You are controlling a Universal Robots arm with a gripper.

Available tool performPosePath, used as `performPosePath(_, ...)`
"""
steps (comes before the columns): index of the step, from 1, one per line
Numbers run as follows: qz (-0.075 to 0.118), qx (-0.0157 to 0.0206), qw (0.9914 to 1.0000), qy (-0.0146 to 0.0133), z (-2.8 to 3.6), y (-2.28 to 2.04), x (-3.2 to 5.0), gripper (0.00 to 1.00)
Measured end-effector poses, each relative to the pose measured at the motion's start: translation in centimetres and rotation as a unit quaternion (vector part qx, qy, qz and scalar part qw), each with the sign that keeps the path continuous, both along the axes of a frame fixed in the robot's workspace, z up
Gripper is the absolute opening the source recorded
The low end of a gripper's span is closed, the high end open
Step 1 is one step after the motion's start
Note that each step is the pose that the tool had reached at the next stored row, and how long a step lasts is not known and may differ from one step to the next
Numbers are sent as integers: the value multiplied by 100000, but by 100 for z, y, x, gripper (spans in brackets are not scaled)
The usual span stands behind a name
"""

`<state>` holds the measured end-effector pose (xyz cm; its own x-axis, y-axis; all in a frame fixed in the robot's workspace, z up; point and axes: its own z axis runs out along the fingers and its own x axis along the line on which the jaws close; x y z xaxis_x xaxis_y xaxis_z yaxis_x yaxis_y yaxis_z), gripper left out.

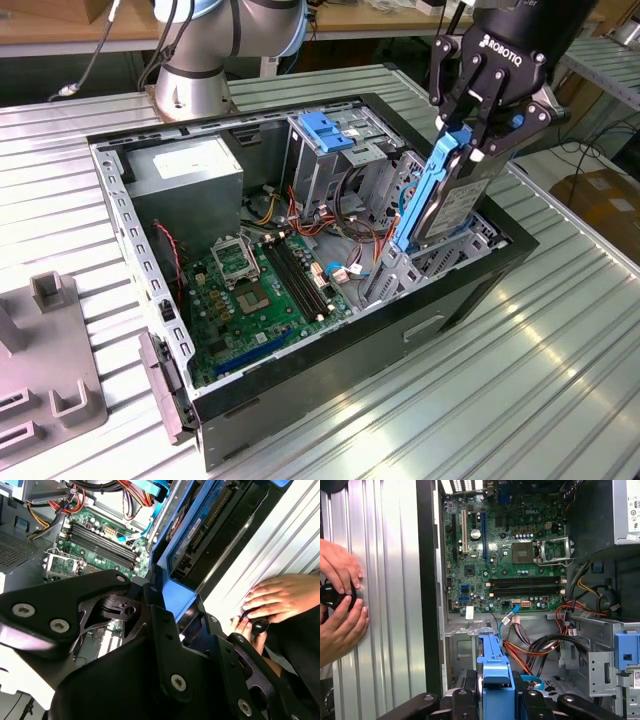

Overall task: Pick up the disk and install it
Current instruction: 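Insert the disk into the insertion slot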

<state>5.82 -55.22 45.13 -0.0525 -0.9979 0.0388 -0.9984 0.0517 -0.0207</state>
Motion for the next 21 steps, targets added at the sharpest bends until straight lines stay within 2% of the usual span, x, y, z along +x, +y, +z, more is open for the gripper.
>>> performPosePath(21, 0, 1, 100000, 74, -132, -1, 0, 37)
